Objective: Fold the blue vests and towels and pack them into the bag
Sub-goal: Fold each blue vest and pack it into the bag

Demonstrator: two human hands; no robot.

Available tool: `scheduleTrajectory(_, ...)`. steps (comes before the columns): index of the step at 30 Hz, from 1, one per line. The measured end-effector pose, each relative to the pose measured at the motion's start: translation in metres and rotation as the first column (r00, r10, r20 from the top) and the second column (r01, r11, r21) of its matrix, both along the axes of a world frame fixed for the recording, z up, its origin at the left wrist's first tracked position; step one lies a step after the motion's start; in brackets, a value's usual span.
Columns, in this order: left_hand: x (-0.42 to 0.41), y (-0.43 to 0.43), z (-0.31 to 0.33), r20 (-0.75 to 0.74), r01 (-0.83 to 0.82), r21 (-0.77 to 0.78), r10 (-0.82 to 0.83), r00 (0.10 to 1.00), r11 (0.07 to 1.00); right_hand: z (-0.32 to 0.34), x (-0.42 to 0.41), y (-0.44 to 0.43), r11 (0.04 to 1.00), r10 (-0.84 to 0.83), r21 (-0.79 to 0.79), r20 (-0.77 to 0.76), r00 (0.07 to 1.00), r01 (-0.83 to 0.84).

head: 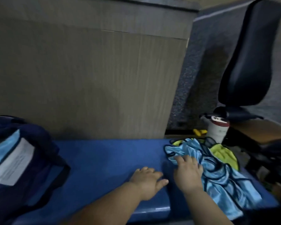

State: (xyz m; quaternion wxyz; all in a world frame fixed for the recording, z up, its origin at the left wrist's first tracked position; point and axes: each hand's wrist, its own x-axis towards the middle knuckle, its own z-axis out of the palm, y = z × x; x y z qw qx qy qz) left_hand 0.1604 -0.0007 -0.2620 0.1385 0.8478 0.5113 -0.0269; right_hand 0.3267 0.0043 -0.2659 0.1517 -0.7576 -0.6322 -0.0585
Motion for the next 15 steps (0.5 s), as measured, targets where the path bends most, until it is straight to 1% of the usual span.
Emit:
scheduleTrajectory(1,0.001,0.001,-0.002,0.003,-0.006,0.007,0.006,1.000,1.000,0.000,0.006,0.000,0.998,-0.036,0.050,0.011,0.999,0.035)
scheduleTrajectory(2,0.005,0.002,-0.005,0.014,-0.013,0.016,0.013,1.000,1.000,0.002,0.015,-0.002,0.997,-0.066,0.048,0.009,0.998,0.065)
scheduleTrajectory(4,0.000,0.004,-0.007,0.054,-0.052,0.013,0.052,0.997,0.999,0.009,0.021,-0.001,0.995,-0.098,-0.034,-0.008,0.995,0.098)
scheduleTrajectory(6,0.001,0.005,-0.009,0.109,-0.094,-0.002,0.093,0.990,0.996,0.010,0.028,0.002,0.990,-0.101,-0.105,-0.076,0.992,0.093)
scheduleTrajectory(8,0.004,0.006,-0.008,0.143,-0.143,-0.044,0.148,0.979,0.989,0.010,0.030,0.004,0.988,-0.100,-0.131,-0.148,0.984,0.081)
scheduleTrajectory(11,0.008,0.009,-0.010,0.202,-0.220,-0.084,0.233,0.951,0.972,0.014,0.028,0.003,0.983,-0.099,-0.173,-0.200,0.975,0.065)
scheduleTrajectory(12,0.008,0.010,-0.012,0.272,-0.240,-0.111,0.261,0.926,0.965,0.016,0.026,0.003,0.986,-0.088,-0.161,-0.246,0.965,0.049)
scheduleTrajectory(13,0.007,0.010,-0.014,0.382,-0.251,-0.175,0.300,0.874,0.952,0.018,0.023,0.003,0.991,-0.065,-0.133,-0.316,0.946,0.024)
scheduleTrajectory(14,0.008,0.008,-0.012,0.508,-0.243,-0.265,0.350,0.787,0.933,0.019,0.020,0.003,0.996,-0.023,-0.090,-0.416,0.909,-0.016)
scheduleTrajectory(15,0.010,0.005,-0.010,0.605,-0.227,-0.370,0.419,0.677,0.901,0.021,0.014,0.004,0.998,0.036,-0.031,-0.537,0.843,-0.063)
